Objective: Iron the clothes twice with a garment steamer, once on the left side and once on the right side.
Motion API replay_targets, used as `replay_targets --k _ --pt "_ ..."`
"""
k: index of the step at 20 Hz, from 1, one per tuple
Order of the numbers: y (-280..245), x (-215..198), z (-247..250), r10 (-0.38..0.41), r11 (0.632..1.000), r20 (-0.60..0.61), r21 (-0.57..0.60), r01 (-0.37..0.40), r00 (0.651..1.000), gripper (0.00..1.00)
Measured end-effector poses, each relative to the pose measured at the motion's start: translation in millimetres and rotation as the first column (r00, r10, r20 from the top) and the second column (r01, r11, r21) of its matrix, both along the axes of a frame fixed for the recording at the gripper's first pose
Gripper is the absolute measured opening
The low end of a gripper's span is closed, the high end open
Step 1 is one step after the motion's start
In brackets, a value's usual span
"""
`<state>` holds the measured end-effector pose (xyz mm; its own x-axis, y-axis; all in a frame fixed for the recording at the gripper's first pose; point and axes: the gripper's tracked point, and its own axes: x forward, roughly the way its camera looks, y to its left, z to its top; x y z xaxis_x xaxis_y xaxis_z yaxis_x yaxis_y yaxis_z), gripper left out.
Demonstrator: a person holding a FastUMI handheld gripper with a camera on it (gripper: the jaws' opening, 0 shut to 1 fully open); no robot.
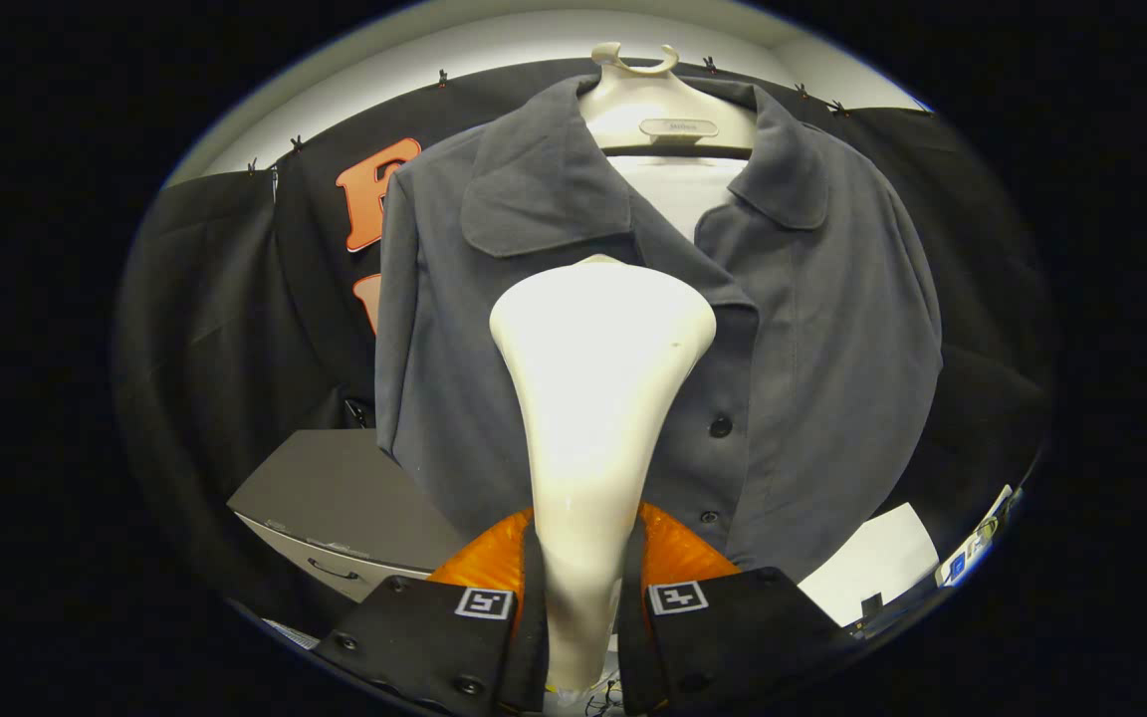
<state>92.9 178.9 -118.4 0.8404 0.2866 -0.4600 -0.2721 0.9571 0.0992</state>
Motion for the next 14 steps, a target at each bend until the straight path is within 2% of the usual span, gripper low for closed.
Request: replay_targets --k 14 --pt "-10.6 -9.6 -77.2 -0.004 0.999 -0.137 -0.039 -0.001 0.991 0.36"
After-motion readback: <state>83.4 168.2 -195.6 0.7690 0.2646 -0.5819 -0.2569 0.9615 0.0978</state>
